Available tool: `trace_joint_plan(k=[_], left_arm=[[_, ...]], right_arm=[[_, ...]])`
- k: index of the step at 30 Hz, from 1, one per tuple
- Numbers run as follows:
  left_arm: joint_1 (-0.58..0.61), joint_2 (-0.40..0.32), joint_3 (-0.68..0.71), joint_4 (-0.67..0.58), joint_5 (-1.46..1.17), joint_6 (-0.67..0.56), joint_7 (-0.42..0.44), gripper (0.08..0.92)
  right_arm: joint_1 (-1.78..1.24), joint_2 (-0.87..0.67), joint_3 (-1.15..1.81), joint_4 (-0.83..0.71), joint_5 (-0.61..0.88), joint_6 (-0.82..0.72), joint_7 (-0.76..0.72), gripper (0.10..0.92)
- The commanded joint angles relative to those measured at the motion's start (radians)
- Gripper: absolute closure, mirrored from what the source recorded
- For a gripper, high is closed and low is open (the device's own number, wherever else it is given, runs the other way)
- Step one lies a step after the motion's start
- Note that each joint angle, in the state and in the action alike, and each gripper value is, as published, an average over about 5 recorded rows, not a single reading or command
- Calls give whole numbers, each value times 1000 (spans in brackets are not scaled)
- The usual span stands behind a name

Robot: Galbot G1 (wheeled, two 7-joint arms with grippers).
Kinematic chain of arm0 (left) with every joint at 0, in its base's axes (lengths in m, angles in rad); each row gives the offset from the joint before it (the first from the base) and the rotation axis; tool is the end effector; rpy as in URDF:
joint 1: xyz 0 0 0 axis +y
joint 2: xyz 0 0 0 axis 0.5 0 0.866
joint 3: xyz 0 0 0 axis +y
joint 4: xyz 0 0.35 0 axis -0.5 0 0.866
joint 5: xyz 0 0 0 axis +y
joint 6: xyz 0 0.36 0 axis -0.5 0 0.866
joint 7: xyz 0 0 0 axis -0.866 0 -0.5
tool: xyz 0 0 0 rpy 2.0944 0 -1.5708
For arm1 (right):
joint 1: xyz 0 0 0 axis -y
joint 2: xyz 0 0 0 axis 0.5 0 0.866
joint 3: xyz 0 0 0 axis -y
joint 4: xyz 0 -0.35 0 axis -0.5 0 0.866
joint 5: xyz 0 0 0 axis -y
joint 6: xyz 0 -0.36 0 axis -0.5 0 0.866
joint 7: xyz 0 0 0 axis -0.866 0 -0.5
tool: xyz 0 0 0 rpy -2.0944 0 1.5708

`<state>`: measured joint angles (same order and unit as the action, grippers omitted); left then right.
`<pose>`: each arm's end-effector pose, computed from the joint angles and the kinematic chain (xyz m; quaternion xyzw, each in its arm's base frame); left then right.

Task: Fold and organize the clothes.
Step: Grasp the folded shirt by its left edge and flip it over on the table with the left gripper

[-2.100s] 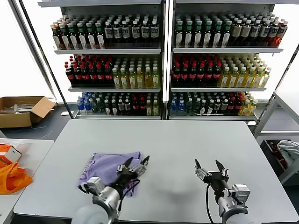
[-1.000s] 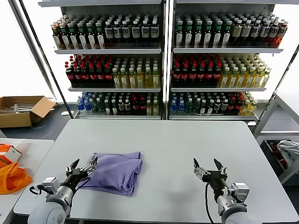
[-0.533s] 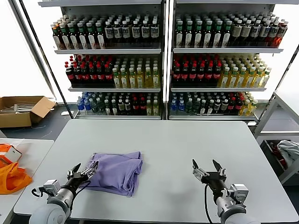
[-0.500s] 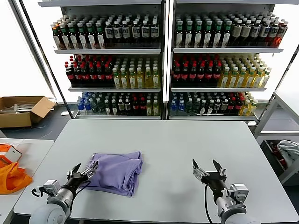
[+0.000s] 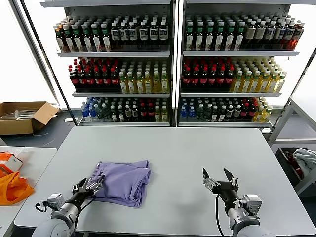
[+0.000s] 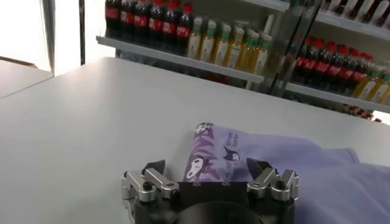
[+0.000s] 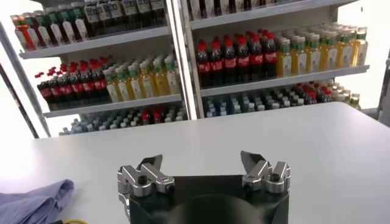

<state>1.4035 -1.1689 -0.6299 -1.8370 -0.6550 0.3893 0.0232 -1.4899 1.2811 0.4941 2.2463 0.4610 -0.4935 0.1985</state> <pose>0.2467 0.1338 -0.3272 -0.0345 -0.9662 0.1202 0.2252 0.2015 -0.0277 -0.2306 0.0392 -0.9840 -0.0665 0.1607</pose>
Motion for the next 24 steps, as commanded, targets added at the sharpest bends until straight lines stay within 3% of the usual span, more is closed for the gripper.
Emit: trace_joint_plan(k=[1,6,24], left_arm=[[-3,0,3,17,-3,6,10,177],[-2,0,5,18,-2,5,14,229],[7,-9,6,11,9,-3,23,744]], right_arm=[[-1,1,0,-1,0,1,-1,203],[-1,2,-1,-4,0,3,-2,203],[14,1,-3,-8,1,1,3,203]])
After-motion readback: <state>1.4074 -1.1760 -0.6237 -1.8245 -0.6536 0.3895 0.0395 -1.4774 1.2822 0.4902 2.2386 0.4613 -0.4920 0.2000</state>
